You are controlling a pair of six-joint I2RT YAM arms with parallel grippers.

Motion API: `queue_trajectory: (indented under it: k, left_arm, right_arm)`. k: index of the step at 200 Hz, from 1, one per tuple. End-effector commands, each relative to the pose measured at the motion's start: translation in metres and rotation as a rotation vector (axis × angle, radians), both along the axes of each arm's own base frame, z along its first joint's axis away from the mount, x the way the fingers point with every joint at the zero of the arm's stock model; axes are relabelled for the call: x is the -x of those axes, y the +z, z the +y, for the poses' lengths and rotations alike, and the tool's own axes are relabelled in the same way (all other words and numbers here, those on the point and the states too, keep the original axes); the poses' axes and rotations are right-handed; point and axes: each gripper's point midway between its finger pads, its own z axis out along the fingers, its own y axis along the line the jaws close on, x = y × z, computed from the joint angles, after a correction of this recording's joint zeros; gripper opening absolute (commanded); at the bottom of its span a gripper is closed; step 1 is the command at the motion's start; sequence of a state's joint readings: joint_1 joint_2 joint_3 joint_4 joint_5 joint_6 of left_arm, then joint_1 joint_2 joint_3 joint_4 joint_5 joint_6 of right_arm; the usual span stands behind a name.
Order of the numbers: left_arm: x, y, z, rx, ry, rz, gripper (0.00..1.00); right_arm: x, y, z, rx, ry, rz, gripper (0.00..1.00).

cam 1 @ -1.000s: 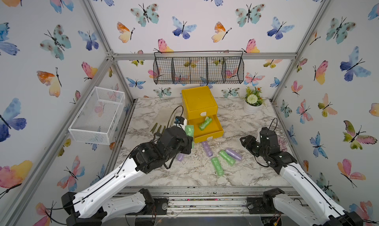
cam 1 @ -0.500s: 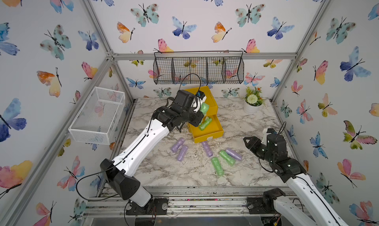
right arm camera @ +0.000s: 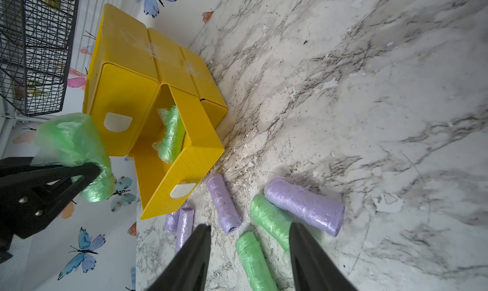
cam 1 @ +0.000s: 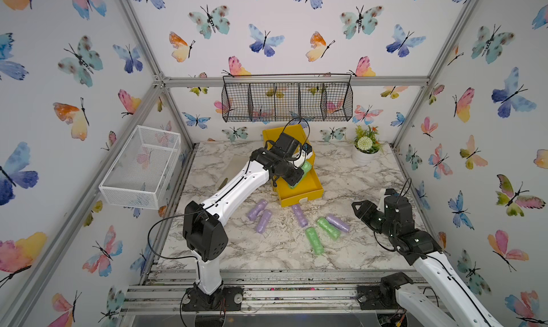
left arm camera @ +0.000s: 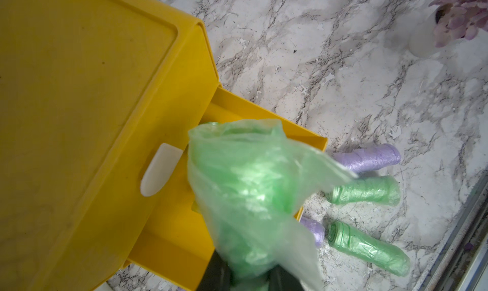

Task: Sort the rolls of trash bags by color and place them into the drawer
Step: Pick up the roll of trash bags from the center of the board, then place the roll of trash bags in the drawer.

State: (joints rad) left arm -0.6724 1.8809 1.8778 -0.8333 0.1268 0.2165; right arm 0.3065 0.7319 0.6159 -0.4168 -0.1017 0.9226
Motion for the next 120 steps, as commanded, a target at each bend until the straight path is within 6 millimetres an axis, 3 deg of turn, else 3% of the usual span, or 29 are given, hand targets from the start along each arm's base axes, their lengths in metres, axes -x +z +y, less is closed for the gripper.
queue_trajectory:
  k: [1, 27, 39, 47, 120]
  left_arm:
    - [-0.002, -0.010, -0.003, -0.059, 0.001, 0.000, 0.19]
    - [-0.006, -0.024, -0.007, -0.117, 0.003, 0.009, 0.19]
    - [-0.007, -0.022, -0.007, -0.131, 0.000, -0.004, 0.19]
    - [-0.009, -0.037, -0.010, -0.161, -0.003, 0.015, 0.19]
    - [-0.024, -0.061, -0.013, -0.258, 0.007, 0.007, 0.22]
  right_arm:
    - [0.003, -0.005, -0.004, 0.017, -0.007, 0.007, 0.53]
    - [0.003, -0.007, -0.004, 0.021, -0.001, 0.015, 0.53]
    - [0.003, -0.008, -0.003, 0.020, 0.002, 0.018, 0.53]
    - [0.002, -0.007, -0.003, 0.020, 0.002, 0.016, 0.53]
    - [0.004, -0.012, -0.003, 0.023, 0.001, 0.024, 0.53]
